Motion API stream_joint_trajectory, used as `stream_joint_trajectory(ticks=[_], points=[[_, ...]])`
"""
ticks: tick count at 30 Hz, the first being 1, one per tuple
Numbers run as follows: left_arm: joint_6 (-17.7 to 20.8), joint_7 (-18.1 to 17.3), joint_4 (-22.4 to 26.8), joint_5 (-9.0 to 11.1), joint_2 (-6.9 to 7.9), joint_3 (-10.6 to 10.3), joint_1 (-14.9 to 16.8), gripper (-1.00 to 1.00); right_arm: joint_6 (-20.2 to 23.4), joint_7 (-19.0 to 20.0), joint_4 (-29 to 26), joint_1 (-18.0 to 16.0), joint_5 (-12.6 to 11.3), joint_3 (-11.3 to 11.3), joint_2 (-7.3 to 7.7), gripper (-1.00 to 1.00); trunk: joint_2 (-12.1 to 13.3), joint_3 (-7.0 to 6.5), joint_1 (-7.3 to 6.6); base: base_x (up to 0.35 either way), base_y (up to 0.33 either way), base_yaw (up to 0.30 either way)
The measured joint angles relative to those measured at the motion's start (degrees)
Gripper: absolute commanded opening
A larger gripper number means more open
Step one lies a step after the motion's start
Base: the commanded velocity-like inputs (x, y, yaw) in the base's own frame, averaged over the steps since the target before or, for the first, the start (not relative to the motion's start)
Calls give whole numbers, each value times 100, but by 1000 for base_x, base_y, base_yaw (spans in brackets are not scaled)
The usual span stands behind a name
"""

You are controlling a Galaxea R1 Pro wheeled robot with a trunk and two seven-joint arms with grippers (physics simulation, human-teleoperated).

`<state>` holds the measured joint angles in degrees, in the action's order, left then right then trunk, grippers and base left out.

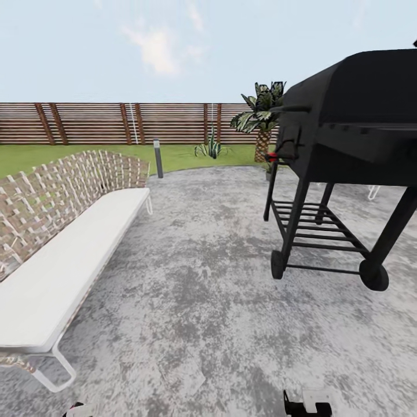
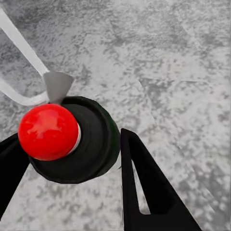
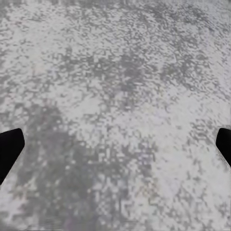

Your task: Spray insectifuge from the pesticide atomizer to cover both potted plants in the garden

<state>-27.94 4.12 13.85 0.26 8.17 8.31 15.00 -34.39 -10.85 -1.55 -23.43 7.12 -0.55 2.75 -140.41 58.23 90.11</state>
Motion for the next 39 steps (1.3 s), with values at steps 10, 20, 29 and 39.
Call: stream_joint_trajectory(ticks=[10,20,29,39], points=[[0,0,0,0,0,0,0,-100,0,-10,1,2,0,0,6,100,0,0,0,338,0,0],[0,6,-5,0,0,1,0,-100,1,-11,1,0,0,0,7,100,0,0,0,337,27,0],[-1,1,-1,0,0,1,0,-100,2,-10,0,0,0,0,7,100,0,0,0,327,140,0],[0,0,0,0,0,1,0,-100,1,-11,1,0,0,-1,7,100,0,0,0,329,94,0]])
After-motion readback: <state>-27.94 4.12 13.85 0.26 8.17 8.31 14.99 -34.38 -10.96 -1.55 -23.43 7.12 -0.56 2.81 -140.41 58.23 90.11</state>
